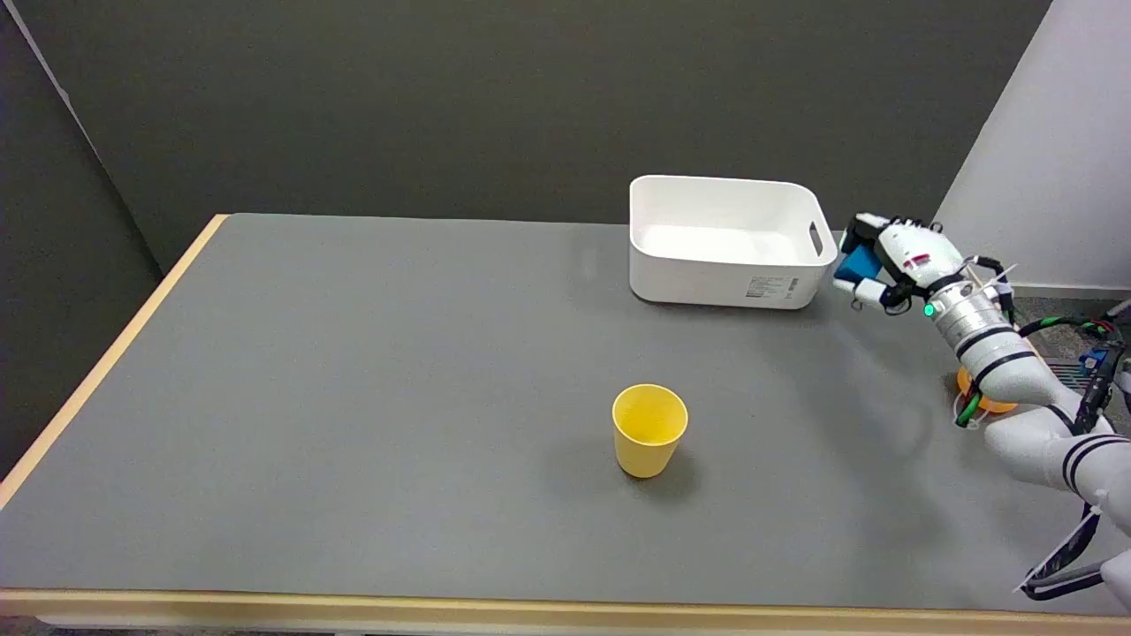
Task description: Place the cube into the box.
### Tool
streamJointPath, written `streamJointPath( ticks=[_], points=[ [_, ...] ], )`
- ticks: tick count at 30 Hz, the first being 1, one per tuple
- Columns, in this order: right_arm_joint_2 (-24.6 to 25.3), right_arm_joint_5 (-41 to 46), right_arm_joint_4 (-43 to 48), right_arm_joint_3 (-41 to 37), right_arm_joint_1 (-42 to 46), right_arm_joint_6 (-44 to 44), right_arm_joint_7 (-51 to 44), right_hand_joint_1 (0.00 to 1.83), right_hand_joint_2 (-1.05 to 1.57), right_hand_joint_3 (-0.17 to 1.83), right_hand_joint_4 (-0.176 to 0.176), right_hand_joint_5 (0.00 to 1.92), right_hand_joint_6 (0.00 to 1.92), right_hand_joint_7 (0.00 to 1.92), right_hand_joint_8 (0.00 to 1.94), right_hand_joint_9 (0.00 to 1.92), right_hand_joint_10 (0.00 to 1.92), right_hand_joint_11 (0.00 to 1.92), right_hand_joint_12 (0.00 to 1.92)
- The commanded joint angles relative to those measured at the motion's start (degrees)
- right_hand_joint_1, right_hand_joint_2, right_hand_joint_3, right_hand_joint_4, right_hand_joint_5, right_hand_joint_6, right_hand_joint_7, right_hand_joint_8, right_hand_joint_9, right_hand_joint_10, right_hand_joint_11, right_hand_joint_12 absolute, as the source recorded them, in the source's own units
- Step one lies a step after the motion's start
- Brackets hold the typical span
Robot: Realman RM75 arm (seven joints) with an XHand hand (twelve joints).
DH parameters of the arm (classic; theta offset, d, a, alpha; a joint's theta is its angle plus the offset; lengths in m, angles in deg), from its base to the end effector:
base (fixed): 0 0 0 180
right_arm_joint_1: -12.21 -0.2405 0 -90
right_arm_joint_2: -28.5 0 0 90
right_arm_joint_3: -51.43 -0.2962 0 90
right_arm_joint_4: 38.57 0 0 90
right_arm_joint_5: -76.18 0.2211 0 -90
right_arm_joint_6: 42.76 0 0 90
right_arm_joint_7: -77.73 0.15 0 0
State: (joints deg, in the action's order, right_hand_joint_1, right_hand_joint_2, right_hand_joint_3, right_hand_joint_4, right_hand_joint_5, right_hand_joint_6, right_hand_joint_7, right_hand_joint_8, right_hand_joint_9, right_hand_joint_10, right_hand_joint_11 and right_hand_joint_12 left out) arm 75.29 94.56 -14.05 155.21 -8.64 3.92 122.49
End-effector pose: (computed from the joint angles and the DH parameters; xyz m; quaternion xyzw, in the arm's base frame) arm -0.3048 -0.3625 0.6004 0.6179 -0.0266 0.1211 0.7764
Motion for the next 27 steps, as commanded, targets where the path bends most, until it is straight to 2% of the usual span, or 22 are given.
streamJointPath(
  ticks=[1,6,11,19,27],
  points=[
    [-1.9,-0.4,19.6,-21.2,12.3,5.8,-5.6,1.29,1.23,0.16,-0.092,0.5,1.64,0.67,1.46,0.65,1.76,0.4,1.92],
    [-1.9,-0.4,23.1,-26.2,15.3,5.8,-6.5,1.29,1.21,0.21,-0.094,0.51,1.64,0.68,1.45,0.66,1.76,0.41,1.92],
    [-2.0,-1.2,26.2,-25.0,15.4,6.4,-6.4,1.29,1.19,0.26,-0.097,0.51,1.66,0.67,1.46,0.65,1.78,0.43,1.92],
    [-1.9,-2.4,30.6,-12.3,8.0,6.5,-6.5,1.29,1.16,0.34,-0.1,0.5,1.68,0.66,1.48,0.66,1.81,0.48,1.92],
    [3.1,-3.6,22.7,4.8,-7.0,4.0,-6.6,1.29,1.15,0.37,-0.091,0.49,1.69,0.65,1.49,0.66,1.83,0.44,1.92]
  ],
)
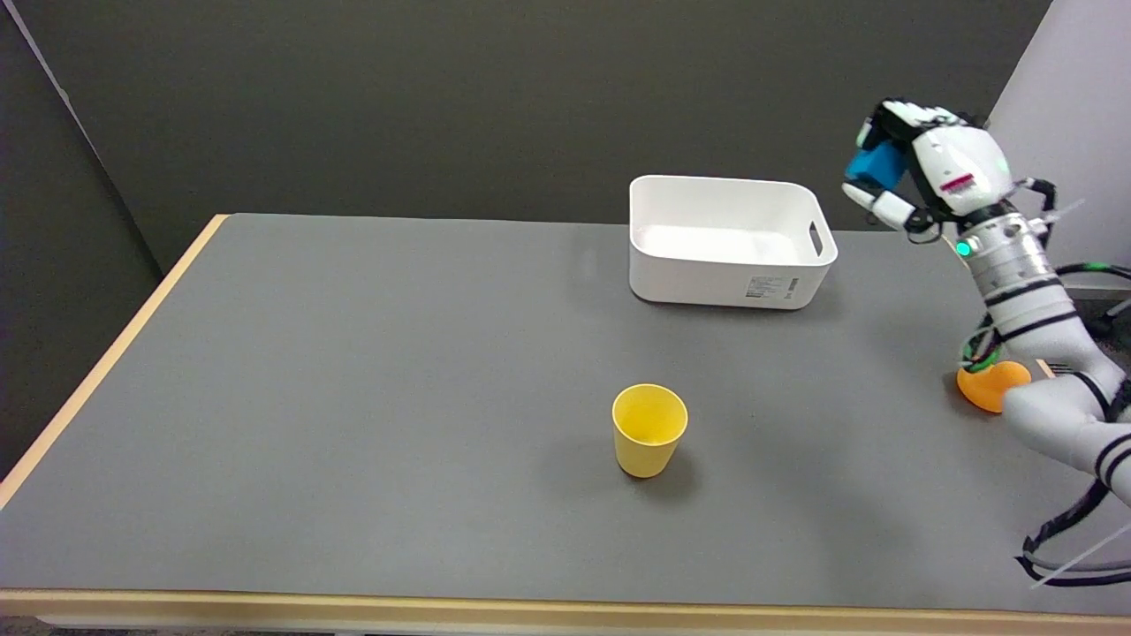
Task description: Place the cube into the box.
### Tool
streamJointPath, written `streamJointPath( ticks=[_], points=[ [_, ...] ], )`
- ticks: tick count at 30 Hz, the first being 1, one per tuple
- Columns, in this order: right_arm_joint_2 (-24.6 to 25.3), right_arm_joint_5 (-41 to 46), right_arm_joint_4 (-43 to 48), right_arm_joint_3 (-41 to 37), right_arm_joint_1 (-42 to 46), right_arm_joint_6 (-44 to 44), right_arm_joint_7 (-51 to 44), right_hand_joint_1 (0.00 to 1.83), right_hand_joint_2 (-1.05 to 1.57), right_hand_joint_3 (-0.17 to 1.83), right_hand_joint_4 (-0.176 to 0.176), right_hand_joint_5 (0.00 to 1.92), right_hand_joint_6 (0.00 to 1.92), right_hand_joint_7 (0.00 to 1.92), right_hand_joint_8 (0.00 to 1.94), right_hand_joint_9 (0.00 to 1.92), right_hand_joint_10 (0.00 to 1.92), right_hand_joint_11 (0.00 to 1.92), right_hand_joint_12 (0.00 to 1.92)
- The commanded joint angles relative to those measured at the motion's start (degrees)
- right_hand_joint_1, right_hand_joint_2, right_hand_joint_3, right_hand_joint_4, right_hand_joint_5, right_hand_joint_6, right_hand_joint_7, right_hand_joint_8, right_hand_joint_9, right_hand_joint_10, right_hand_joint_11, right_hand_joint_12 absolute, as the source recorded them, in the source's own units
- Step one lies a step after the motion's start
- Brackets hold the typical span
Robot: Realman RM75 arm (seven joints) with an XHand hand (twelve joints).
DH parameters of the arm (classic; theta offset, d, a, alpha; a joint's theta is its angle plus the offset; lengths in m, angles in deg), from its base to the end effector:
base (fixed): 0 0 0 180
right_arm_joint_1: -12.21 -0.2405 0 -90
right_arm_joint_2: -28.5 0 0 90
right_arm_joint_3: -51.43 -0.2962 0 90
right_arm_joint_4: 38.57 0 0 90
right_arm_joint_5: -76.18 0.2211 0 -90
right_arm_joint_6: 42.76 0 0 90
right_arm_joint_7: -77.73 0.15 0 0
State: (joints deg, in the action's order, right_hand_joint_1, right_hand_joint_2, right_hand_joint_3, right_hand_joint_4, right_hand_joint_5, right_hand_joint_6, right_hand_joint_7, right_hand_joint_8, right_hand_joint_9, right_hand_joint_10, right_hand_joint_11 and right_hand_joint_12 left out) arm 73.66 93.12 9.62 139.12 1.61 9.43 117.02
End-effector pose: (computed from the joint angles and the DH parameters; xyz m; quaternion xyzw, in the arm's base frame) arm -0.2039 -0.3508 0.5702 0.6642 0.1344 0.2105 0.7046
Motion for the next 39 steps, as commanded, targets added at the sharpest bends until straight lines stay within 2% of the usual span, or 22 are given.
streamJointPath(
  ticks=[1,11,15,17,23,28,30,32,34,36,38,39],
  points=[
    [5.5,-2.4,-2.0,21.5,-18.4,-2.0,-1.1,1.29,1.15,0.37,-0.092,0.49,1.69,0.65,1.49,0.66,1.83,0.44,1.92],
    [14.3,-7.7,-16.2,26.5,-28.9,-10.0,-0.7,1.29,1.15,0.36,-0.101,0.48,1.69,0.66,1.48,0.67,1.82,0.46,1.92],
    [15.5,-7.7,-20.1,27.0,-30.8,-13.9,-0.7,1.29,1.16,0.35,-0.101,0.48,1.69,0.66,1.49,0.67,1.83,0.46,1.92],
    [15.9,-7.5,-21.6,27.0,-31.2,-16.6,-0.8,1.28,1.19,0.29,-0.1,0.47,1.68,0.65,1.48,0.66,1.83,0.43,1.92],
    [16.2,-6.2,-24.5,25.6,-31.4,-22.4,-1.4,1.28,1.17,0.34,-0.097,0.46,1.71,0.63,1.52,0.65,1.86,0.4,1.92],
    [16.0,0.9,-23.5,25.3,-29.5,-23.2,-4.5,1.27,1.21,0.31,-0.098,0.43,1.73,0.6,1.55,0.63,1.9,0.31,1.92],
    [15.6,7.9,-21.3,25.3,-27.4,-21.9,-4.5,1.26,1.25,0.24,-0.095,0.43,1.73,0.59,1.54,0.63,1.9,0.24,1.92],
    [15.2,13.2,-19.2,25.2,-25.5,-20.4,-4.5,1.25,1.42,-0.08,-0.082,0.39,1.79,0.53,1.55,0.6,1.86,0.0,1.92],
    [14.7,15.9,-16.9,24.7,-23.7,-18.4,-4.6,0.91,0.8,0.88,0.001,0.24,0.63,0.31,0.5,0.3,0.95,0.0,1.58],
    [13.9,16.9,-13.8,23.2,-21.2,-16.6,-4.6,0.72,0.68,1.0,0.034,0.16,0.45,0.12,0.3,0.13,0.7,0.0,1.15],
    [12.7,16.8,-9.3,21.9,-18.6,-16.5,-4.6,0.62,0.6,0.97,0.057,0.07,0.4,0.01,0.13,0.01,0.48,0.0,0.93],
    [12.0,16.8,-7.0,21.4,-17.2,-16.5,-4.6,0.6,0.59,0.97,0.063,0.05,0.39,0.0,0.1,0.0,0.45,0.0,0.91]
  ],
)
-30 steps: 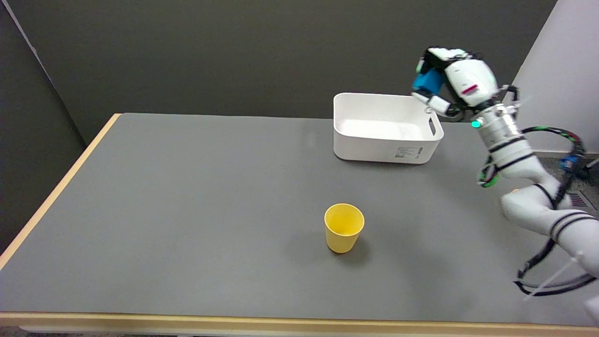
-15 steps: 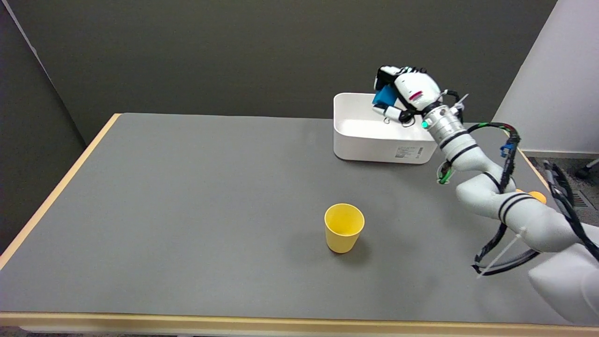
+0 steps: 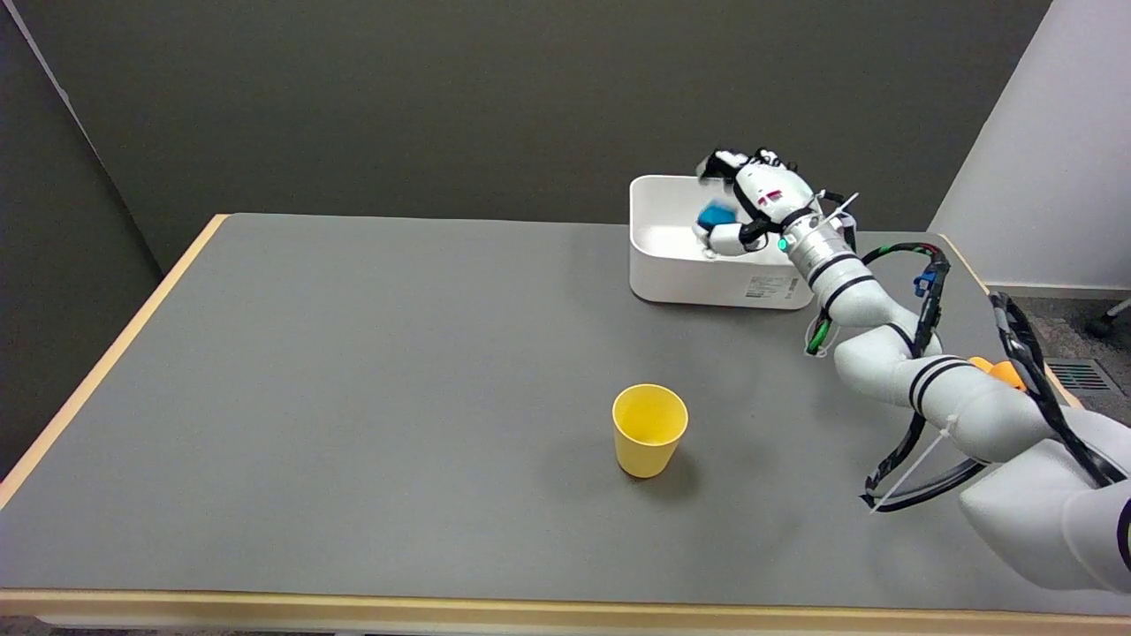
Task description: Place the cube into the box.
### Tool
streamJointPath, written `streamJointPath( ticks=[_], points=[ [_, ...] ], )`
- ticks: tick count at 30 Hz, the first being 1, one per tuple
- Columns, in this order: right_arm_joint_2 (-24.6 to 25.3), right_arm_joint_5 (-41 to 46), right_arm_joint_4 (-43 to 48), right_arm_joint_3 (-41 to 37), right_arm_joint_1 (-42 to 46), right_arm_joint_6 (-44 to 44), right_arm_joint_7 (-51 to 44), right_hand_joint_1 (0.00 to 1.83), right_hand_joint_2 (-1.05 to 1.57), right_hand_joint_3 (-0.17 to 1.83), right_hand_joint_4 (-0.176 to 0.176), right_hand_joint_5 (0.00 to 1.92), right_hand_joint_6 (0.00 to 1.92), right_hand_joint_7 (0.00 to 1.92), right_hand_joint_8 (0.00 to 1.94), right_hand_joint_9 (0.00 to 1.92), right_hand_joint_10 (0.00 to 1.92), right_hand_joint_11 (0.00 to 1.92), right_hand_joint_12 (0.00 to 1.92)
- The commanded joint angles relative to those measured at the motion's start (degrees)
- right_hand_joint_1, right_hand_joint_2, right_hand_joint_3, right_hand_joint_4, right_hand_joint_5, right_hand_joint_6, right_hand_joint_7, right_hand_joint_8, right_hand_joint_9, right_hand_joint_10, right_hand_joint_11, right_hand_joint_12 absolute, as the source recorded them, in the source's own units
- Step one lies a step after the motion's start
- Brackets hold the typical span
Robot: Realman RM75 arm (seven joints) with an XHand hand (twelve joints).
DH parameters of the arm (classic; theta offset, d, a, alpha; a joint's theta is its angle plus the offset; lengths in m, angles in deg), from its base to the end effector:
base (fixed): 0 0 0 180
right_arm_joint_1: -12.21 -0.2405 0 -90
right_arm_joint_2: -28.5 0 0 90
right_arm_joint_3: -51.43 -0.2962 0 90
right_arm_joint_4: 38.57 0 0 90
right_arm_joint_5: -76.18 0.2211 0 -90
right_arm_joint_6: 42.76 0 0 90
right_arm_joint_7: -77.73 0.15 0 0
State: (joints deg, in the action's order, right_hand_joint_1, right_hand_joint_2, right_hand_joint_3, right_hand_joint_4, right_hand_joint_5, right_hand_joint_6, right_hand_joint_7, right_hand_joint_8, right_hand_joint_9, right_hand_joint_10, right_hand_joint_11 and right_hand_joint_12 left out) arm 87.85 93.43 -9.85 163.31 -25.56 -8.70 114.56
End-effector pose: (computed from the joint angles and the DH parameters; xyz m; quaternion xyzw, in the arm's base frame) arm -0.2674 -0.4963 0.4704 0.6722 -0.0343 0.1437 0.7255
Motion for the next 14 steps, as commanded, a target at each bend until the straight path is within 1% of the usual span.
streamJointPath(
  ticks=[1,4,5,7,8,10,12,14],
  points=[
    [-2.8,16.5,14.3,-3.2,10.9,2.0,-2.1,0.6,0.6,0.97,0.067,0.05,0.39,0.0,0.08,0.0,0.44,0.0,0.91],
    [-4.4,16.6,20.2,-4.9,14.7,5.2,-2.1,0.52,0.6,0.96,0.07,0.06,0.4,0.0,0.07,0.0,0.48,0.02,1.02],
    [-4.7,16.6,22.7,-5.9,16.8,7.8,-2.1,0.5,0.6,0.96,0.069,0.06,0.39,0.0,0.07,0.0,0.5,0.02,1.04],
    [-4.6,17.8,26.0,-7.1,20.0,12.3,-2.0,0.51,0.6,0.92,0.071,0.09,0.37,0.01,0.16,0.01,0.56,0.01,1.11],
    [-4.5,19.3,27.7,-7.2,21.8,15.4,-1.8,0.53,0.61,0.89,0.073,0.11,0.35,0.02,0.22,0.02,0.59,0.01,1.16],
    [-4.3,24.8,30.9,-6.9,25.1,22.4,-1.6,0.54,0.6,0.91,0.072,0.12,0.36,0.07,0.22,0.04,0.63,0.01,1.2],
    [-4.3,28.2,33.9,-6.6,27.8,28.5,-0.8,0.49,0.61,0.96,0.056,0.16,0.42,0.2,0.32,0.16,0.71,0.11,1.24],
    [-4.8,29.4,37.9,-6.8,31.0,34.8,3.2,0.53,0.65,0.91,0.055,0.25,0.49,0.35,0.39,0.28,0.84,0.25,1.48]
  ],
)
